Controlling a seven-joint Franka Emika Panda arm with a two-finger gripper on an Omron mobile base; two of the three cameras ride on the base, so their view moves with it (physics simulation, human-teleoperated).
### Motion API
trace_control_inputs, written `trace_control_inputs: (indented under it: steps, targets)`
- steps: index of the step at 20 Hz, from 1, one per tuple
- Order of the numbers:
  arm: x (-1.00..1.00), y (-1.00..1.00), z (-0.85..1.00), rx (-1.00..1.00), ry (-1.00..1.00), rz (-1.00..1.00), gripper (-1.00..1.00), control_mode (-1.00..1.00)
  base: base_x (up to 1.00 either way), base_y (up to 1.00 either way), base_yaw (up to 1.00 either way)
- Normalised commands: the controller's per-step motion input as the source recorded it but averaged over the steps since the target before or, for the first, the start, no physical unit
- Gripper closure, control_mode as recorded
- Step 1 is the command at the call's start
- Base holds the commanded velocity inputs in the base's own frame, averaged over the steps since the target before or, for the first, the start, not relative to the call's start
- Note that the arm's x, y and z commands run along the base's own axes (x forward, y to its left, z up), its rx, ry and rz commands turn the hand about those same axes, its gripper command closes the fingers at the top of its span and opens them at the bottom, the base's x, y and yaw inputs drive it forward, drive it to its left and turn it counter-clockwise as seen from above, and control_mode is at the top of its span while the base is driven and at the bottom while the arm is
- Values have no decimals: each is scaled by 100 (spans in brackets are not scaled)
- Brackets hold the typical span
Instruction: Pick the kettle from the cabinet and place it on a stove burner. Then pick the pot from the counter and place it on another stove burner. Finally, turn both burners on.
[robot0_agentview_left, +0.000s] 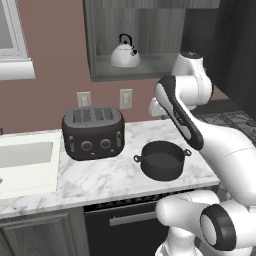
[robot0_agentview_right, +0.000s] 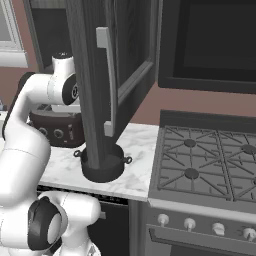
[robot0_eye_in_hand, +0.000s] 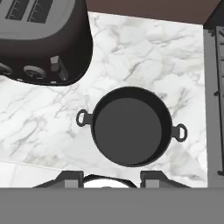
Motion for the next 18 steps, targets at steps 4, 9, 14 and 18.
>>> trace_control_inputs:
  steps: [4,9,14,18]
  targets:
    - [-1,0,0,0,-5,0,-100,-100,0,0,0]
    - [0,0,2,-1,-12,0,-100,-100,0,0,0]
    - [0,0,4,0,-12,0,-100,-100,0,0,0]
    - [1,0,7,0,-11,0,-100,-100,0,0,0]
